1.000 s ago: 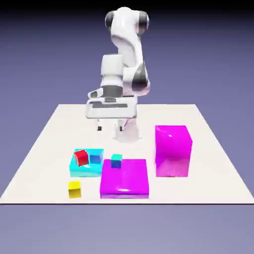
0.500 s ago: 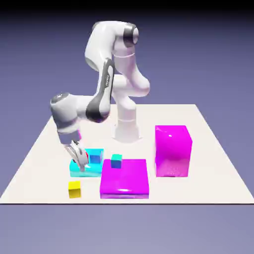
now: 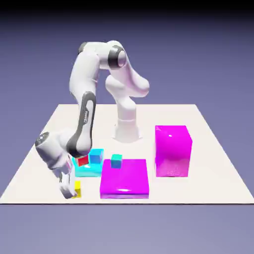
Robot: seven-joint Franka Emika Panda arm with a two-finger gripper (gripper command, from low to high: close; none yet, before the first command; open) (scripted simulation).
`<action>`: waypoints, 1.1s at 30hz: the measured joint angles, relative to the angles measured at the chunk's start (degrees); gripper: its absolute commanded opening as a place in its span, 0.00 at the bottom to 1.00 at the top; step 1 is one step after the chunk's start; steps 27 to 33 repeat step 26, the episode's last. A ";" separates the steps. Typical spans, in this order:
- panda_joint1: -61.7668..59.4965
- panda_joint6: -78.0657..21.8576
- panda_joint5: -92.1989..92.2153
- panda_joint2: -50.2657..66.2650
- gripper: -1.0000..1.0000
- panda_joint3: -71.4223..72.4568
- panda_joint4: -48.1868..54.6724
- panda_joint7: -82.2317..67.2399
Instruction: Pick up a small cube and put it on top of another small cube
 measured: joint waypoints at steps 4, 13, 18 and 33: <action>5.38 -3.12 -6.31 -8.31 0.00 -0.06 -6.20 -8.70; 18.96 -8.89 -21.15 -26.99 0.00 0.28 -21.62 -30.59; 24.01 -11.25 -27.21 -34.62 0.00 0.41 -27.91 -39.51; 23.60 -2.22 -27.59 -29.81 1.00 0.21 -32.12 -39.35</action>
